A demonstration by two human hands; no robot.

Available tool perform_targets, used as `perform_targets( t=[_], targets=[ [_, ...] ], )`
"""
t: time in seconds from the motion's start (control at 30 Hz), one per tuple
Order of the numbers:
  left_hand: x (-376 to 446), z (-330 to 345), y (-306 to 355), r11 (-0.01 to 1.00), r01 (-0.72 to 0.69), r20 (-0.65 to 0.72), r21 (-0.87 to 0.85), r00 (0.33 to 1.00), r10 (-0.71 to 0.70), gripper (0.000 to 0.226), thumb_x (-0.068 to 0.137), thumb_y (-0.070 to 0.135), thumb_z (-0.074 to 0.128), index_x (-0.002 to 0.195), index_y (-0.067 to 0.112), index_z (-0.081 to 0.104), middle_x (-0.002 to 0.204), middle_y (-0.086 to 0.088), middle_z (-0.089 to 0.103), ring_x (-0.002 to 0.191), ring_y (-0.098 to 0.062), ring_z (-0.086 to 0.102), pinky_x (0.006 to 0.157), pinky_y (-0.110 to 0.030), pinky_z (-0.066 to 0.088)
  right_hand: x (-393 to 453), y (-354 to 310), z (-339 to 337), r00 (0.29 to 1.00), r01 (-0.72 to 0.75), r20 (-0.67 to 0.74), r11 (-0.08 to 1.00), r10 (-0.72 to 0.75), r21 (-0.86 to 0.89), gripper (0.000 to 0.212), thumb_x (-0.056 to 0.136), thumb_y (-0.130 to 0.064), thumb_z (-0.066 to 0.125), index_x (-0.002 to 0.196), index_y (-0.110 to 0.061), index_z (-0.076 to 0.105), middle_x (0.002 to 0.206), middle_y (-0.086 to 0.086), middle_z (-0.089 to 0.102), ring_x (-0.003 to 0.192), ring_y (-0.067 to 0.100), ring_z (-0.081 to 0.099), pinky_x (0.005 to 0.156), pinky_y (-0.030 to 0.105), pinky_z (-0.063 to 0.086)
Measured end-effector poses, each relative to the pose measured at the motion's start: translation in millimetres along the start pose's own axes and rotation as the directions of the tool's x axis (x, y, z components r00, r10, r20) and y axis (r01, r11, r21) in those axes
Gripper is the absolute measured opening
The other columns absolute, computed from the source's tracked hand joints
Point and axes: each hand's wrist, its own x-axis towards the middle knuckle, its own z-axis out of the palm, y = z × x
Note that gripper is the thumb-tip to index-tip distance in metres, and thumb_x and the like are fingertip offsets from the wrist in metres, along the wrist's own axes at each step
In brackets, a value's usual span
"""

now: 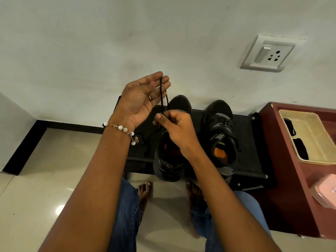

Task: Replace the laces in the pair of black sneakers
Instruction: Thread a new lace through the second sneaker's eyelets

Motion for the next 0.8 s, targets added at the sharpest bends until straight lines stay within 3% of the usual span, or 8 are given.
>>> perform_targets(
  t=[0.17, 0.3, 0.37, 0.47, 0.5, 0.63, 0.7, 0.8],
  targets=[
    [20, -27, -18, 0.980, -0.007, -0.277, -0.197, 0.960, -0.049, 0.044, 0.095, -0.009, 0.039, 0.135, 0.005, 0.051, 0.115, -0.008, 0.065, 0.120, -0.023, 0.059, 0.106, -0.038, 0.044, 0, -4, -41, 0.995, -0.073, -0.059, 0.989, 0.081, 0.130, 0.017, 0.096, -0.015, 0.058, 0.092, -0.005, 0.070, 0.070, 0.005, 0.065, 0.069, 0.008, 0.063, 0.072, 0.021, 0.052],
    [29, -35, -32, 0.996, 0.060, -0.347, 0.063, 0.937, -0.034, 0.055, 0.094, -0.005, 0.046, 0.143, 0.018, 0.042, 0.097, -0.001, 0.056, 0.089, -0.010, 0.058, 0.103, -0.033, 0.043, 7, -2, -66, 0.964, -0.111, -0.198, 0.949, 0.175, 0.296, 0.021, 0.098, -0.020, 0.056, 0.086, -0.010, 0.071, 0.064, 0.000, 0.058, 0.063, 0.008, 0.054, 0.064, 0.023, 0.043],
    [31, -35, -41, 0.912, 0.095, -0.312, 0.398, 0.949, 0.037, 0.048, 0.094, 0.004, 0.053, 0.137, 0.025, 0.050, 0.093, 0.000, 0.060, 0.086, -0.011, 0.061, 0.088, -0.030, 0.050, 9, -1, -69, 0.956, -0.111, -0.212, 0.917, 0.204, 0.383, 0.023, 0.099, -0.021, 0.056, 0.087, -0.008, 0.071, 0.061, 0.001, 0.052, 0.059, 0.010, 0.049, 0.061, 0.026, 0.043],
    [28, -30, -48, 0.635, -0.023, -0.092, 0.772, 0.985, 0.148, 0.035, 0.095, 0.019, 0.060, 0.128, 0.031, 0.060, 0.068, 0.003, 0.059, 0.054, -0.002, 0.055, 0.058, -0.019, 0.046, 10, 0, -65, 0.962, -0.118, -0.189, 0.927, 0.195, 0.356, 0.025, 0.099, -0.023, 0.054, 0.088, -0.007, 0.070, 0.056, -0.001, 0.044, 0.052, 0.011, 0.041, 0.052, 0.025, 0.039],
    [27, -26, -49, 0.591, -0.084, 0.003, 0.802, 0.991, 0.137, 0.033, 0.095, 0.021, 0.061, 0.126, 0.031, 0.063, 0.058, 0.006, 0.051, 0.045, 0.000, 0.046, 0.053, -0.017, 0.040, 11, 0, -63, 0.967, -0.119, -0.175, 0.935, 0.185, 0.334, 0.025, 0.099, -0.023, 0.054, 0.088, -0.006, 0.069, 0.055, -0.001, 0.042, 0.050, 0.010, 0.039, 0.050, 0.024, 0.037],
    [20, -10, -53, 0.663, -0.155, 0.205, 0.732, 0.979, 0.002, 0.023, 0.095, 0.015, 0.060, 0.114, 0.008, 0.069, 0.045, 0.013, 0.043, 0.039, -0.002, 0.031, 0.043, -0.013, 0.028, 12, -2, -56, 0.978, -0.136, -0.114, 0.950, 0.174, 0.280, 0.028, 0.099, -0.025, 0.055, 0.084, -0.004, 0.067, 0.051, -0.001, 0.038, 0.044, 0.010, 0.033, 0.043, 0.023, 0.029],
    [19, -8, -54, 0.644, -0.143, 0.182, 0.751, 0.983, 0.006, 0.016, 0.093, 0.018, 0.062, 0.097, 0.006, 0.073, 0.047, 0.010, 0.046, 0.041, -0.002, 0.033, 0.043, -0.014, 0.029, 12, 0, -56, 0.979, -0.158, -0.087, 0.960, 0.182, 0.233, 0.029, 0.099, -0.026, 0.056, 0.084, -0.003, 0.068, 0.051, -0.001, 0.039, 0.044, 0.009, 0.033, 0.042, 0.022, 0.029],
    [23, -13, -52, 0.682, -0.064, 0.014, 0.728, 0.997, 0.079, 0.017, 0.093, 0.024, 0.063, 0.084, 0.012, 0.072, 0.047, 0.012, 0.050, 0.040, -0.002, 0.038, 0.043, -0.015, 0.033, 11, 5, -60, 0.975, -0.194, -0.087, 0.972, 0.206, 0.129, 0.026, 0.099, -0.023, 0.056, 0.087, -0.005, 0.070, 0.053, -0.001, 0.046, 0.045, 0.008, 0.037, 0.043, 0.020, 0.033]
  ],
)
